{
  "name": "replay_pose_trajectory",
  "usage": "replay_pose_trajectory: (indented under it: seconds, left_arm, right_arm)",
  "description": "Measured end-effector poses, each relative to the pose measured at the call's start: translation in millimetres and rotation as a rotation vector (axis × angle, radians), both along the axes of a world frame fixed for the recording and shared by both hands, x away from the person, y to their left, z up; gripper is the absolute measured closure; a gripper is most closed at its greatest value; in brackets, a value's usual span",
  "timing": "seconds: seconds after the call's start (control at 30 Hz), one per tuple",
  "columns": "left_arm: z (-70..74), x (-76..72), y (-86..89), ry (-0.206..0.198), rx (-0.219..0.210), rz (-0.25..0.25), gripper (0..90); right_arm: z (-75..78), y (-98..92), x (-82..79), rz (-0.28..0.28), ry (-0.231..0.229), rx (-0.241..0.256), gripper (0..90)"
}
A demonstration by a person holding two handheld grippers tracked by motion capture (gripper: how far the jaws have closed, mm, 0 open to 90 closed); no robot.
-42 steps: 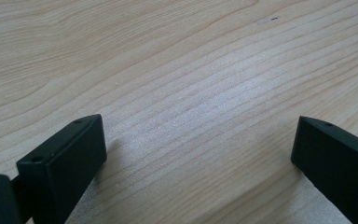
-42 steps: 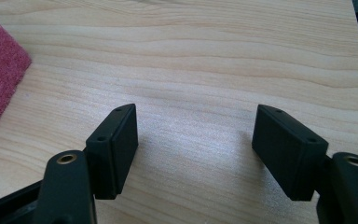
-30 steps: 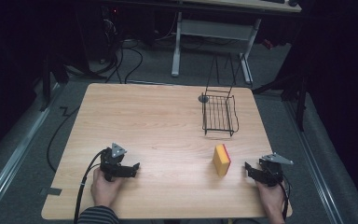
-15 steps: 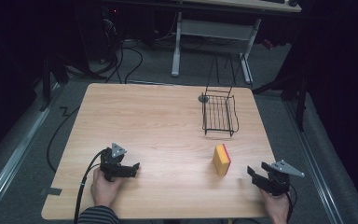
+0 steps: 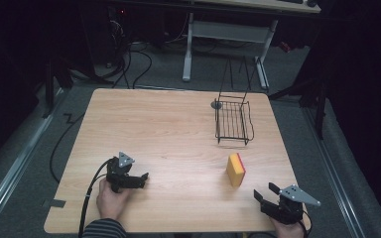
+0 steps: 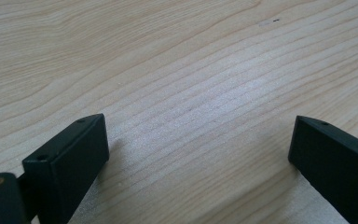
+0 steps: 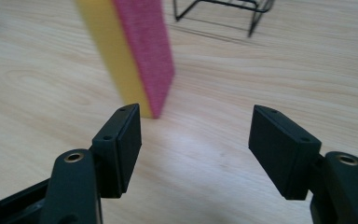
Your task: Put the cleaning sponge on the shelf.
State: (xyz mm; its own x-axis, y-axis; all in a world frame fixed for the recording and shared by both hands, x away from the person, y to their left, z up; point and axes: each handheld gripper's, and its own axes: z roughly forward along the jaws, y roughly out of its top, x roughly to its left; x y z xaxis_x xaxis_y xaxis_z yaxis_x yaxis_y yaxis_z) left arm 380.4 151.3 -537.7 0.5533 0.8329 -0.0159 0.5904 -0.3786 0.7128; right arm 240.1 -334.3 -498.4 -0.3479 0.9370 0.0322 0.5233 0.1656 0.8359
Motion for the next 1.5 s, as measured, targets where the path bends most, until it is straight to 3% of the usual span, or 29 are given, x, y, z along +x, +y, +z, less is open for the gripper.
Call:
replay_pose_trajectory:
  seconds: [0.2,0.6,1.0,1.5]
  left_arm:
    - [0.0,0.0,0.1,0.000,0.000,0.000,5.5]
    - [0.0,0.0,0.1,0.000,0.000,0.000,5.6]
    - [0.1,0.0,0.2,-0.001,0.000,0.001,5.8]
    - [0.1,-0.1,0.2,-0.001,0.000,0.001,5.8]
  right_arm:
    - [0.3,21.3,1.3,0.040,-0.005,-0.024,34.1]
    - [2.2,51.5,28.2,0.066,-0.004,-0.041,31.8]
    - [-1.4,62.9,46.8,0.048,-0.002,-0.041,32.5]
    - [-7.1,65.8,57.7,0.016,0.000,-0.050,45.9]
